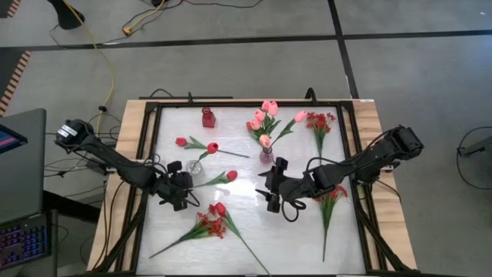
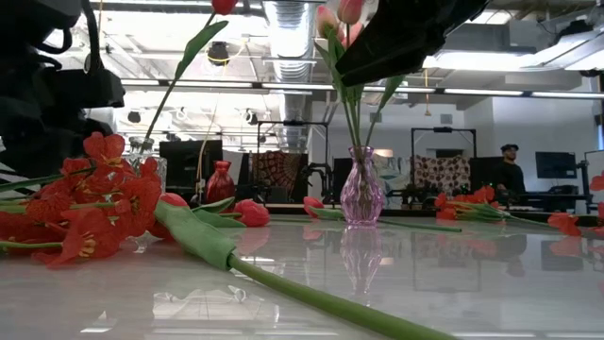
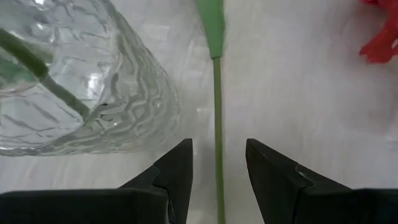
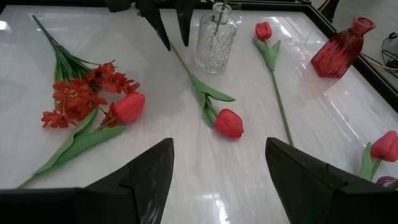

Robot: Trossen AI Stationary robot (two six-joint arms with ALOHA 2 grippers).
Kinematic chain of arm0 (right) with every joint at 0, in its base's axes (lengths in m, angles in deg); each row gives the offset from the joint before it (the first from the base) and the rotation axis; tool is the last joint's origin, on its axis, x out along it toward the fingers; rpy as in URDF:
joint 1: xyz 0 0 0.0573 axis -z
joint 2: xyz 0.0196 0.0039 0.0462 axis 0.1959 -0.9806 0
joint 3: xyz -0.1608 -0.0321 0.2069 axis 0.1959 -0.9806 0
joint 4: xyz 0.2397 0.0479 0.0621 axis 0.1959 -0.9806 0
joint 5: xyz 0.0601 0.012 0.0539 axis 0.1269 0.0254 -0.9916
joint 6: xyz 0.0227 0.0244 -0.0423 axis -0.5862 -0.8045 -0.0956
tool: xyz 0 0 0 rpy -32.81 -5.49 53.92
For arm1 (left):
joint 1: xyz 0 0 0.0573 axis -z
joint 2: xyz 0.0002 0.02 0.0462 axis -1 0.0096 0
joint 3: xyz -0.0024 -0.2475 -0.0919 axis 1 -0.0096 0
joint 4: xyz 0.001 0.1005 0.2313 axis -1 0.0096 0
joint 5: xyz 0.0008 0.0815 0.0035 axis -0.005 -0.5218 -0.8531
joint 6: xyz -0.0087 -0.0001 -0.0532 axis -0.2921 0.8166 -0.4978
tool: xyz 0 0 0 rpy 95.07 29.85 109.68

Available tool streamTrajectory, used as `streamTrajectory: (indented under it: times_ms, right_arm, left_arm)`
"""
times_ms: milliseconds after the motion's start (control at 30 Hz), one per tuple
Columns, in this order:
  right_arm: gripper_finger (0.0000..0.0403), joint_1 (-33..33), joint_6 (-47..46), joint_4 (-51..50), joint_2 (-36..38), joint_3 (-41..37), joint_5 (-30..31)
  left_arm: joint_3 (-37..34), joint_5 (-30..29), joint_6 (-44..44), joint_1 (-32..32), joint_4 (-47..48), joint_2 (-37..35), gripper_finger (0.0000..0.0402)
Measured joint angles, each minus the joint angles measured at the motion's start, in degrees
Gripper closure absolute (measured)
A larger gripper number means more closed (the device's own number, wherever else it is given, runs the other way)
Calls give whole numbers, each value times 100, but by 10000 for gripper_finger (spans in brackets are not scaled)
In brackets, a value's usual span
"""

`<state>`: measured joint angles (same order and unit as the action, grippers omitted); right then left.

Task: Sort flowers into vase by color
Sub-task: Put the red tulip into the transparent vase

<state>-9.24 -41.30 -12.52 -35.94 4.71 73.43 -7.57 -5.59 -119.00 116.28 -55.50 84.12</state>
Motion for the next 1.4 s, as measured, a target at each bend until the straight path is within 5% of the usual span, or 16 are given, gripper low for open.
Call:
streamTrajectory:
  times_ms: [533, 1033, 1400]
  right_arm:
    - [121, 1, 0, 2, 0, 0, -22]
    - [121, 2, -1, 2, 0, 0, -22]
    - [121, 2, -2, 4, 0, 0, -22]
  left_arm:
    - [-693, 168, -149, 2, -862, -11, 269]
    - [-675, 297, -129, 2, -780, -7, 395]
    - [-317, 565, 323, 4, -678, 9, 401]
